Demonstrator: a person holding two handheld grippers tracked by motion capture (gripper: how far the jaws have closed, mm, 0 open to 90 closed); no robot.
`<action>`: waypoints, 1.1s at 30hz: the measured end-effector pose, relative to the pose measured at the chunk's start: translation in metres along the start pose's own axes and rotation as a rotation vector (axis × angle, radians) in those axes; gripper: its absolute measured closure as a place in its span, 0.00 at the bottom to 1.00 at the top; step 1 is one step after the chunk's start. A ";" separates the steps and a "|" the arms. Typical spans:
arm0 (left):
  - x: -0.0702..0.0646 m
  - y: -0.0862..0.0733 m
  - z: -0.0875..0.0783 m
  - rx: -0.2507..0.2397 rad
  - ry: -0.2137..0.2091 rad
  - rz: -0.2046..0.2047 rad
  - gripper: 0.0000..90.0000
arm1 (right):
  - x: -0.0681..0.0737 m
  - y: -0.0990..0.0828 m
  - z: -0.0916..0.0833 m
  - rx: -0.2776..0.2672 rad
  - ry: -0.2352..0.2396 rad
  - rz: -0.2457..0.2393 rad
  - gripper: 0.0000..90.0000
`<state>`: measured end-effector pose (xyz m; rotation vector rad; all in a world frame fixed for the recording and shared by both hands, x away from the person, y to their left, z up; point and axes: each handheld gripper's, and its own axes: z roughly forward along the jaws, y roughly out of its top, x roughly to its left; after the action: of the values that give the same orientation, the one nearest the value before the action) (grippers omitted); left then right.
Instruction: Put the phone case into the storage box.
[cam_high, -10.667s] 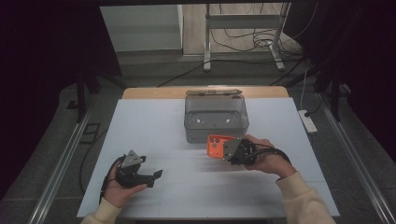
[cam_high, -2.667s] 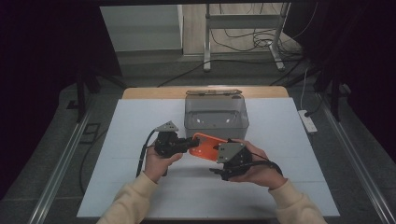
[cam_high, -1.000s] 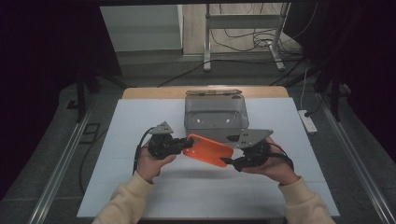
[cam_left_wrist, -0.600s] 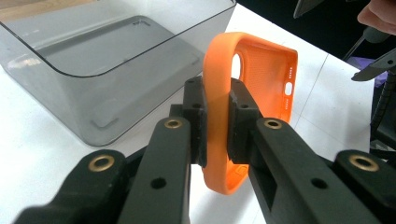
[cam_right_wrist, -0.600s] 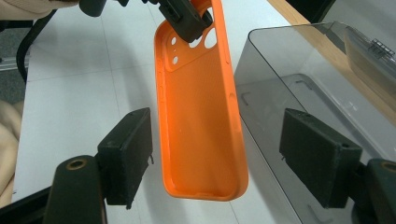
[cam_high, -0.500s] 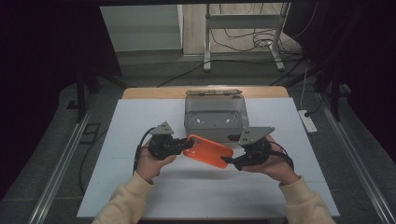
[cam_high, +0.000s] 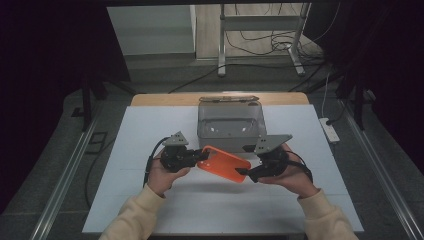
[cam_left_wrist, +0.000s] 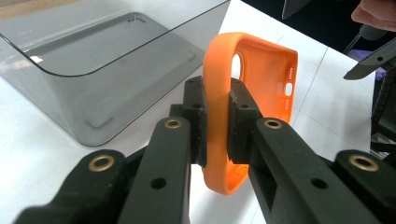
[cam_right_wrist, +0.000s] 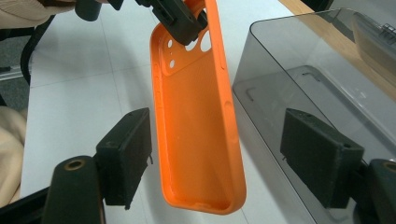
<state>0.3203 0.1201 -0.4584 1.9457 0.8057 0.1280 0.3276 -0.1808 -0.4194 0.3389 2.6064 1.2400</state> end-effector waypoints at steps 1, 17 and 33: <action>0.000 0.000 0.000 0.006 -0.001 0.004 0.90 | 0.000 0.000 0.000 0.003 -0.001 0.002 0.28; -0.007 0.000 0.008 0.039 -0.010 0.037 0.90 | -0.004 0.000 0.011 0.023 0.050 0.082 0.33; -0.010 0.000 0.011 0.051 -0.012 0.058 0.90 | -0.008 0.000 0.018 0.018 0.064 0.160 0.37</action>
<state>0.3166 0.1061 -0.4614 2.0170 0.7512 0.1310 0.3412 -0.1700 -0.4291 0.5294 2.6914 1.2979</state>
